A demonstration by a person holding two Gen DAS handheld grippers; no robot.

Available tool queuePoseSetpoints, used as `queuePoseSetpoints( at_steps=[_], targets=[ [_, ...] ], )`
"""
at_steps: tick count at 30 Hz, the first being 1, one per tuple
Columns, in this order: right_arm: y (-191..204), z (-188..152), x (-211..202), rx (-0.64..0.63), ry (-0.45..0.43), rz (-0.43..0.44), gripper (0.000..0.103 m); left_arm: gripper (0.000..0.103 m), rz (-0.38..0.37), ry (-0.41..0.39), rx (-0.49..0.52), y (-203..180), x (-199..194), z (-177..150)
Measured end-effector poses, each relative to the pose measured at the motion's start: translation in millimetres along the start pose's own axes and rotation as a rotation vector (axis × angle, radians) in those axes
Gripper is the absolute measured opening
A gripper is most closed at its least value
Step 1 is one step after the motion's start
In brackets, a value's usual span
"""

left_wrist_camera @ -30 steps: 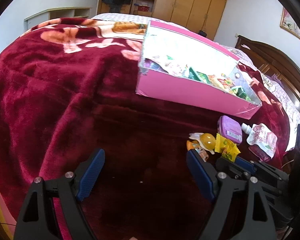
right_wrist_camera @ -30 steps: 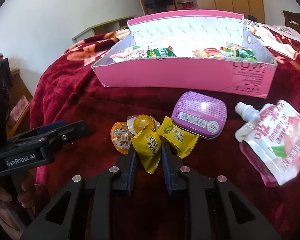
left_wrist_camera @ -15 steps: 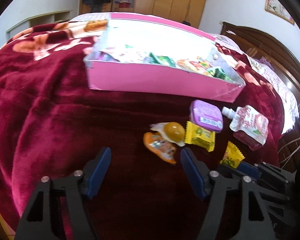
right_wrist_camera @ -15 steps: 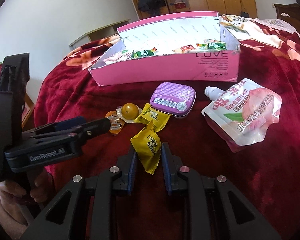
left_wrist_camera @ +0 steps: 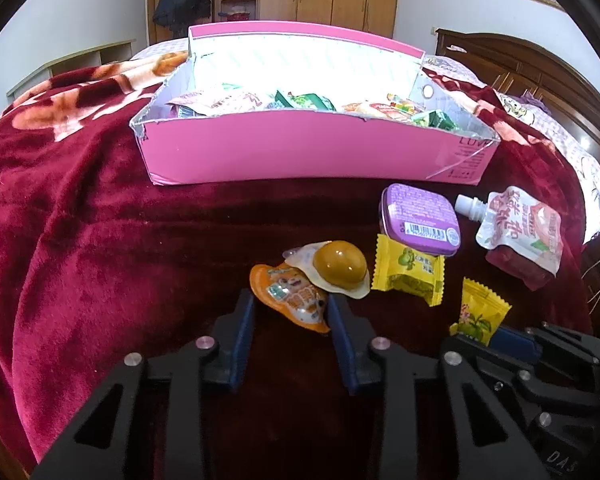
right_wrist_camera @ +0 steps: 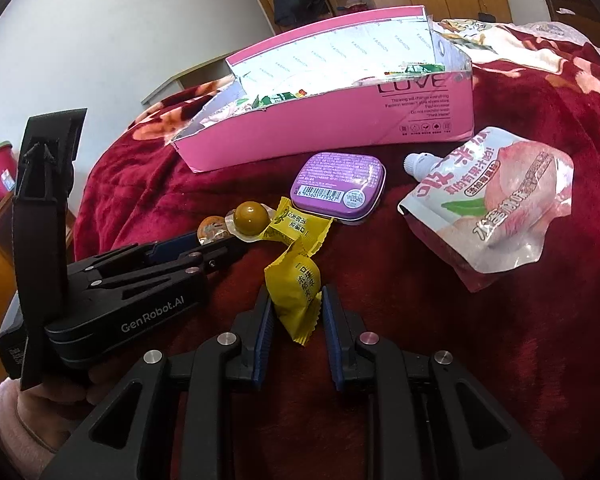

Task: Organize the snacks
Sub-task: 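Grasp a yellow candy packet with the right tool while the left tool grasps an orange jelly cup, then carry the jelly cup and yellow candy over the pink box with both tools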

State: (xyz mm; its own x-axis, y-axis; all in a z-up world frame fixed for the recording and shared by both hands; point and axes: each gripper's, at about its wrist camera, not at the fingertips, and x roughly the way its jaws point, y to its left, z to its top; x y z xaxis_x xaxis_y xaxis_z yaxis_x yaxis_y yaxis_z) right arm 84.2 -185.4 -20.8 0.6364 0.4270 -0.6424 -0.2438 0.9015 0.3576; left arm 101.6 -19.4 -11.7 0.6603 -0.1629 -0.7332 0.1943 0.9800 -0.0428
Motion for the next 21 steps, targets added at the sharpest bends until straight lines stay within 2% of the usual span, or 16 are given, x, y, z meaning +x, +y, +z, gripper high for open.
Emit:
queuePoseSetpoints(
  at_steps=[5,21],
  targets=[
    [-2,-1,-1,0.009,-0.004,0.013,0.024,0.032,-0.013,-0.007,-0.005,3,-3,-1],
    [6,-6,-14,0.016,-0.044,-0.006,0.023,0.031,-0.068,-0.076,-0.041,16,-40,-3]
  ],
)
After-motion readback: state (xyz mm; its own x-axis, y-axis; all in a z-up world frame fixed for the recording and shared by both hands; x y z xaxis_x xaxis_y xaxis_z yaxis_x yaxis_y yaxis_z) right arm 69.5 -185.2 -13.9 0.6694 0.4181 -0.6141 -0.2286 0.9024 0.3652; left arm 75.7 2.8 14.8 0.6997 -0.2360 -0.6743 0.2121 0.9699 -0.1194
